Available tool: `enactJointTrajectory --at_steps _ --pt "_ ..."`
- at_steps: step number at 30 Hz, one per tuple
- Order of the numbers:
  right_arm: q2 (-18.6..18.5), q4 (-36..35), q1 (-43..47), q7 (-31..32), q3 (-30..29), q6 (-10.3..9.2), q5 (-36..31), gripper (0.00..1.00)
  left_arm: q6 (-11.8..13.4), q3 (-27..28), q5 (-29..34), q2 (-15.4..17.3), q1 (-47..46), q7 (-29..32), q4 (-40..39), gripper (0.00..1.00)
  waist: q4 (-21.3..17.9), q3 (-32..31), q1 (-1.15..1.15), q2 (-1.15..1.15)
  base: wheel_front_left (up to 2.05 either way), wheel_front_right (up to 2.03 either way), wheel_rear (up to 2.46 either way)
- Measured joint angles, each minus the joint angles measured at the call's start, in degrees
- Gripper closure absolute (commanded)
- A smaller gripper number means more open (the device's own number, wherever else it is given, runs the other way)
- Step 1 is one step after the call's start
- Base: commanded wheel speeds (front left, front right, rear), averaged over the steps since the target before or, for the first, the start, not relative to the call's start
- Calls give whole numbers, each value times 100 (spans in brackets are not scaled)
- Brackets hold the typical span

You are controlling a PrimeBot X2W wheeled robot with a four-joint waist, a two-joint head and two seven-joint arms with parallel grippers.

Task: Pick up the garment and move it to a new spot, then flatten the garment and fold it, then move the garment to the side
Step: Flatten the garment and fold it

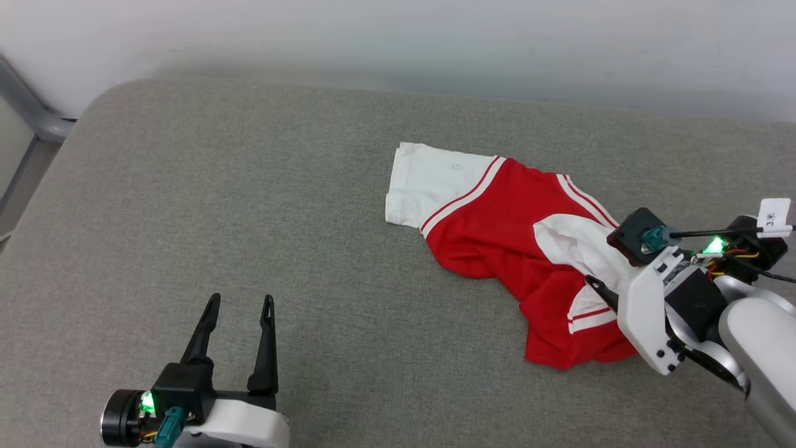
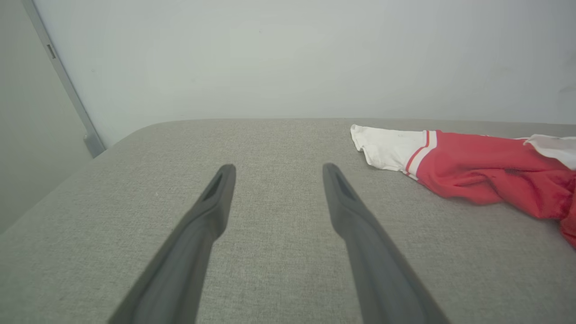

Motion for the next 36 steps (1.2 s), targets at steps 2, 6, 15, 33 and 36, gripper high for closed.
enactJointTrajectory --at_steps 2,6,15,33,36 --pt "-123 60 -128 142 247 0 47 0 0 -23 -16 -1 -71 0 1 0 56 100 0 0 0 0 0" --pt "-201 298 -376 397 677 0 238 0 1 -83 -67 -4 -214 0 -4 0 184 328 0 0 0 0 0" --pt "-225 1200 -800 447 1390 -3 482 0 78 -193 -223 -8 -474 0 41 0 461 781 -1 0 0 0 0" --pt "336 1544 -1151 -1757 894 1 349 100 126 -12 -112 -9 -244 0 58 0 -5 273 0 0 0 0 0" --pt "508 1386 -1022 -2100 467 1 330 100 127 32 -105 -11 -152 0 40 0 -159 185 -1 0 0 0 0"
